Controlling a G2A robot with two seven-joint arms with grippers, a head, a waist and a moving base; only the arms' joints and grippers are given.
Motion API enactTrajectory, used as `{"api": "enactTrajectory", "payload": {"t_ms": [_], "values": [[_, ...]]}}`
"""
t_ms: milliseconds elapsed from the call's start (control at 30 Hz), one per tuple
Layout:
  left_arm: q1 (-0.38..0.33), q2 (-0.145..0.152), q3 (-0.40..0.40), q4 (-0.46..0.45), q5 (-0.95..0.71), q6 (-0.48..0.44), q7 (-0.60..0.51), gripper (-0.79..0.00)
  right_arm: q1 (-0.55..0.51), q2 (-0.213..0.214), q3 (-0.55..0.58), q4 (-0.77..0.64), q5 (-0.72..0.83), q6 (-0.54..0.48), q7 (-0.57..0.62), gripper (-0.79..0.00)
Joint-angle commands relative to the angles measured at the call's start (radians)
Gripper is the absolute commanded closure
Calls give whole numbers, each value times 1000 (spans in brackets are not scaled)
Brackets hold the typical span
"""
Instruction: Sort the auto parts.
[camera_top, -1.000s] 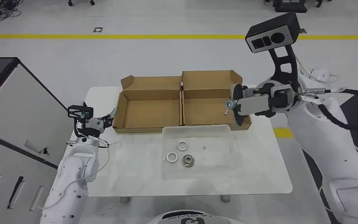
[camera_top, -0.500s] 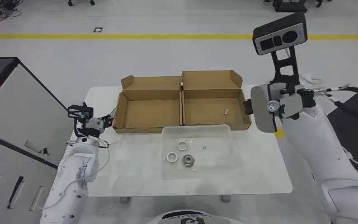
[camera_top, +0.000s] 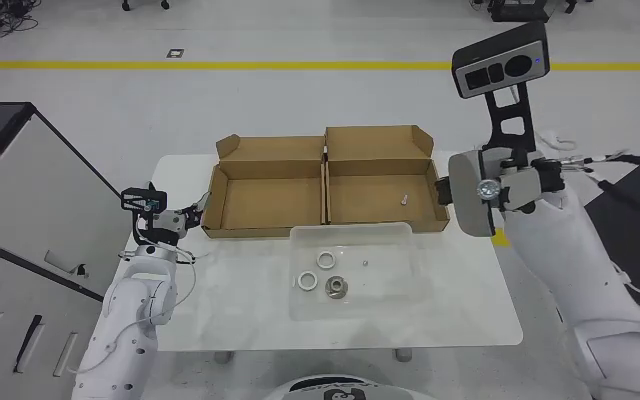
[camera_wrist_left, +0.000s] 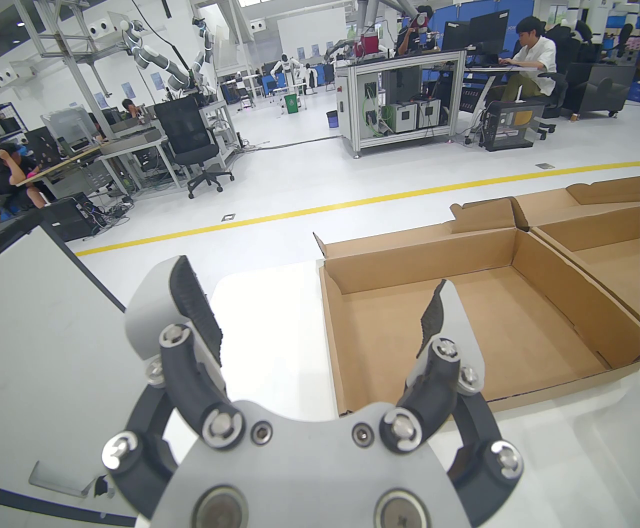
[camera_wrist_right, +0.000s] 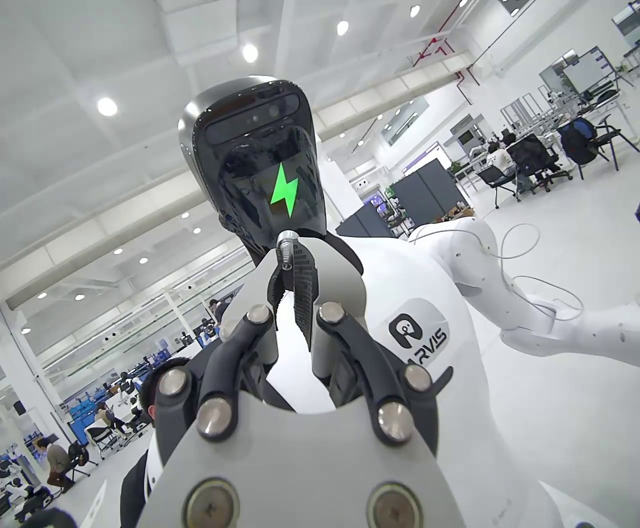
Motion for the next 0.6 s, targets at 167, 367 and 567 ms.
{"api": "enactTrajectory", "payload": {"t_ms": [167, 367, 567], "values": [[0, 0, 0, 0, 0, 0, 0, -785, 0, 0, 0, 0, 0, 0, 0, 0], [0, 0, 0, 0, 0, 0, 0, -785, 0, 0, 0, 0, 0, 0, 0, 0], [0, 0, 0, 0, 0, 0, 0, -785, -33, 3, 39, -7, -63, 26, -39, 0]]}}
